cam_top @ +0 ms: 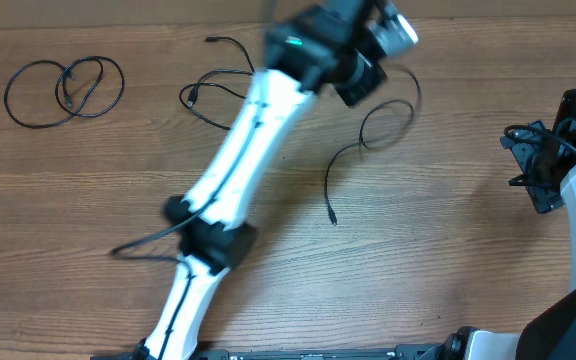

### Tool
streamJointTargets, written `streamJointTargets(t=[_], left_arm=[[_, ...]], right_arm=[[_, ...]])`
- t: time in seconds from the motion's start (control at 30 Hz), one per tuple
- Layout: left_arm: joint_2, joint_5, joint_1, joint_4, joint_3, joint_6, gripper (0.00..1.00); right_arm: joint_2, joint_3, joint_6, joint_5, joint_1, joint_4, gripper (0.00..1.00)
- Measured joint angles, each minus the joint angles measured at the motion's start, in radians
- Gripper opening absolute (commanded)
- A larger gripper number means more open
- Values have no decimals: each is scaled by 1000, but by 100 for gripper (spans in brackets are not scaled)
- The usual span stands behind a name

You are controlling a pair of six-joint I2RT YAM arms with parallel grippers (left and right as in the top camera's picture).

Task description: Untangle cables

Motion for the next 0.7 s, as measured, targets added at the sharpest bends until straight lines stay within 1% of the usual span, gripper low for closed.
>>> streamJointTargets(t=[0.17, 0.3, 0.4, 0.5, 0.7], left_arm=[[-150, 0, 97, -92, 14, -77, 4], [-188, 5, 169, -160, 18, -177, 4], [-174, 15, 186, -220, 10, -255, 4], [-137, 29, 174, -253, -13, -310, 4], [-10, 47, 114, -292, -52, -357, 4]], right_arm=[[0, 0, 0, 0, 0, 0, 100], [0, 0, 0, 0, 0, 1, 100], [0, 0, 0, 0, 0, 0, 100], [0, 0, 0, 0, 0, 0, 100], [0, 0, 0, 0, 0, 0, 100]])
